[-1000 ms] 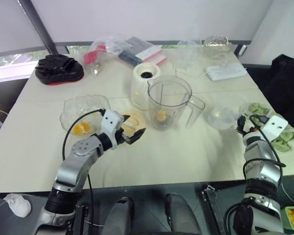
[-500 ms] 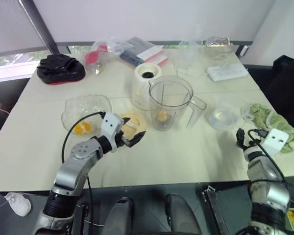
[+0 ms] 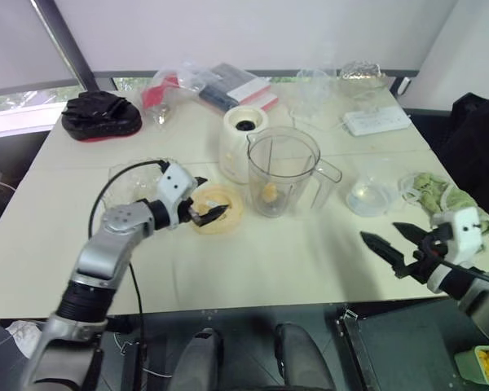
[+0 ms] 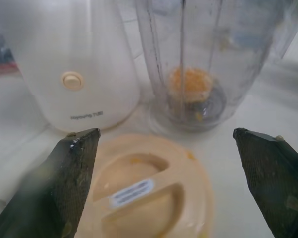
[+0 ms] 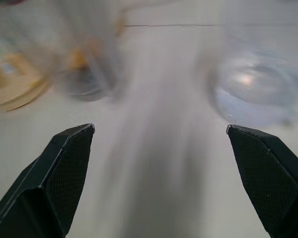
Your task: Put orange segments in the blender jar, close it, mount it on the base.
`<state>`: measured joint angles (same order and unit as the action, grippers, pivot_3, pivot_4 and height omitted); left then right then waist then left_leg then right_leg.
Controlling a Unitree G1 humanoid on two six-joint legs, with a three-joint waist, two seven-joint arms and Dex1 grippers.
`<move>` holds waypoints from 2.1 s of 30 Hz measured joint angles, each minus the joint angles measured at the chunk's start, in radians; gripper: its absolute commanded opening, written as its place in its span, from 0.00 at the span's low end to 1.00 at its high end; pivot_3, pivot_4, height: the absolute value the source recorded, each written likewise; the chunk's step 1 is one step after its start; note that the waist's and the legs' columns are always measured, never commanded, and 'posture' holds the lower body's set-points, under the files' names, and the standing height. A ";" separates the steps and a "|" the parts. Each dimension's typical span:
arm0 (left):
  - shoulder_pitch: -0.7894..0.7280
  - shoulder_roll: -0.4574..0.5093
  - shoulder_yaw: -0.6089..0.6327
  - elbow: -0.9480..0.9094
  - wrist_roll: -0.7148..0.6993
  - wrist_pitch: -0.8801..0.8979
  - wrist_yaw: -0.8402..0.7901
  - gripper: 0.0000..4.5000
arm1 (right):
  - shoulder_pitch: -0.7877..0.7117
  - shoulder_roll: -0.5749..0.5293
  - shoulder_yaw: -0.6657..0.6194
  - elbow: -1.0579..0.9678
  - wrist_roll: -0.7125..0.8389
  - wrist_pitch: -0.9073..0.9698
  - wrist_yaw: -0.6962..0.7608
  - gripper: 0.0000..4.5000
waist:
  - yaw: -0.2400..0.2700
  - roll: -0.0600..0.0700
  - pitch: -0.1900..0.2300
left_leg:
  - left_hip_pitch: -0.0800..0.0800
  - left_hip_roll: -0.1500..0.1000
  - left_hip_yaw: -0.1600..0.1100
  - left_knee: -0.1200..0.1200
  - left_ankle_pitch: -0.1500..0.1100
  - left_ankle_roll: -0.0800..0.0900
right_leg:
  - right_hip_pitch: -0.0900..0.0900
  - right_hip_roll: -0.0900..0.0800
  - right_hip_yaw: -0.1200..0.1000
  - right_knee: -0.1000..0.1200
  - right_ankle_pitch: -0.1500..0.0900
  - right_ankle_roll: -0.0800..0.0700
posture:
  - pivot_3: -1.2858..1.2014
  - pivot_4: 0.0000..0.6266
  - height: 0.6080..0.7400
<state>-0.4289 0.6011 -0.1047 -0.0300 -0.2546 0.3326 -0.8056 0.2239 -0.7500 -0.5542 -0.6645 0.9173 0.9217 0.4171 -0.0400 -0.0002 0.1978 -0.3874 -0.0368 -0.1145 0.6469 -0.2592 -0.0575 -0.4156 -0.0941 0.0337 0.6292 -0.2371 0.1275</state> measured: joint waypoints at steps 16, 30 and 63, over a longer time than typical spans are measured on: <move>-0.595 0.048 -0.233 0.866 0.219 -0.440 -0.702 1.00 | -0.178 -0.022 0.225 -0.131 0.079 0.053 -0.123 0.99 | 0.034 -0.012 0.003 | -0.005 -0.001 -0.002 0.001 -0.001 0.001 | -0.002 -0.001 -0.004 -0.003 0.002 0.003 | 0.52 0.24 1.00; -0.805 -0.188 -0.337 1.339 0.550 -0.763 -0.510 1.00 | -0.089 0.013 0.193 -0.233 0.092 0.031 -0.256 0.99 | 0.029 -0.015 0.004 | -0.005 -0.001 -0.002 0.002 -0.003 0.005 | -0.003 -0.001 -0.004 0.000 0.001 0.005 | 0.52 0.24 1.00; -0.864 -0.298 -0.420 1.394 0.824 -0.599 -0.324 0.06 | -0.139 -0.094 0.162 -0.213 0.165 0.031 -0.295 1.00 | 0.030 -0.015 0.000 | 0.002 -0.001 -0.002 0.003 -0.003 0.005 | 0.005 -0.001 -0.004 0.000 0.001 0.005 | 0.52 0.24 1.00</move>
<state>-1.2932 0.3029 -0.5252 1.3643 0.5693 -0.2664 -1.1292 0.0852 -0.8444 -0.3926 -0.8776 1.0822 0.9527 0.1220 -0.0104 -0.0152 0.1982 -0.3850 -0.0379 -0.1163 0.6496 -0.2623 -0.0521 -0.4104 -0.0953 0.0301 0.6294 -0.2362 0.1329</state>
